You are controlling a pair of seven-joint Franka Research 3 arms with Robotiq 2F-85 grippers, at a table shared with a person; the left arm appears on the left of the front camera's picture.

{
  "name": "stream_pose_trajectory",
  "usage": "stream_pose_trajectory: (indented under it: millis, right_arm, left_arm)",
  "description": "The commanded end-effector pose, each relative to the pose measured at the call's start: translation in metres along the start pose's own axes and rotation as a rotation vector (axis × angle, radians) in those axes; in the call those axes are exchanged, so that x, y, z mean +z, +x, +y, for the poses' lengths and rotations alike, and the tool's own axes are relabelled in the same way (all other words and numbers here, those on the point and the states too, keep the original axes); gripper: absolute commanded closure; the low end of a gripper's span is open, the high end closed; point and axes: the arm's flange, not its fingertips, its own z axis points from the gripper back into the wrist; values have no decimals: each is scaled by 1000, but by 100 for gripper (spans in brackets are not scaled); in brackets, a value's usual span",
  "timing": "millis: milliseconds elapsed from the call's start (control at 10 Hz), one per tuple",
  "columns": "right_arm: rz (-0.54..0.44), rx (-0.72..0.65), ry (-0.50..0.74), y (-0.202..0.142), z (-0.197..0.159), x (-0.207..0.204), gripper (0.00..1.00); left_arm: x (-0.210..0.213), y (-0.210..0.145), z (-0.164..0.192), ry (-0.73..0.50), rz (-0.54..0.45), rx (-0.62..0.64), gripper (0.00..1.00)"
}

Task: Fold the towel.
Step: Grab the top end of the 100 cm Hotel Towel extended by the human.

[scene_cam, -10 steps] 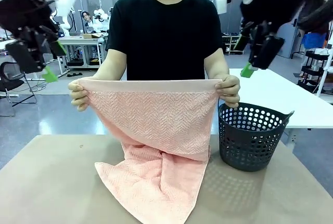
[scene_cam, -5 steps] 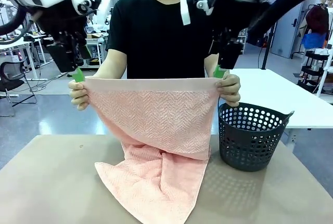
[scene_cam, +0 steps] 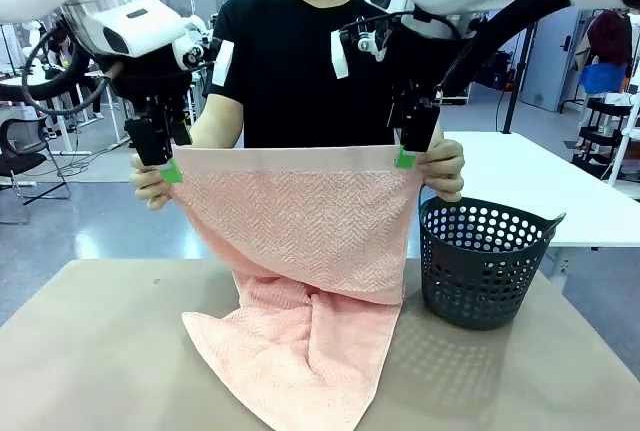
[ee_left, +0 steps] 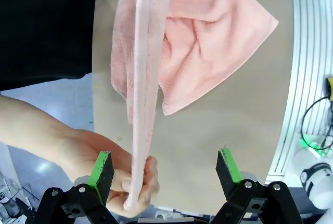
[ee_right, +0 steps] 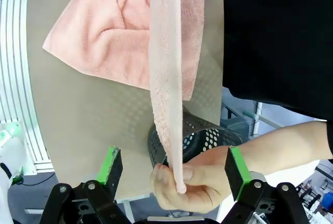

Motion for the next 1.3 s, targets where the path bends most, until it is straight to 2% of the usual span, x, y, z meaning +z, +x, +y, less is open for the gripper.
stream_pose_trajectory:
  millis: [0, 500, 600, 700, 800, 900, 1000, 1100, 1200]
  right_arm:
    - [21, 4, 4, 1, -11, -13, 0]
    - [53, -34, 72, -4, -10, -52, 0]
    - [41, -31, 57, -5, -11, -51, 49]
    - [48, -27, 56, -6, -11, -51, 59]
    - [46, -29, 60, -7, -12, -52, 100]
    - [46, -33, 64, -6, -11, -52, 100]
    - [50, -36, 64, -7, -11, -51, 100]
    - [52, -43, 63, -7, -11, -51, 83]
    - [50, -40, 65, -6, -11, -51, 97]
  left_arm:
    - [-9, 0, 9, -5, -35, -9, 0]
    - [-38, -2, 13, -66, -10, -31, 0]
    - [-39, -2, 14, -56, -22, -30, 27]
    - [-39, -2, 14, -79, -22, -20, 60]
    - [-41, -2, 14, -77, -23, -26, 87]
    - [-41, -3, 13, -81, -20, -28, 100]
    - [-41, -2, 13, -79, -23, -29, 100]
    - [-40, -3, 14, -77, -26, -25, 100]
    - [-39, -4, 14, -79, -23, -24, 97]
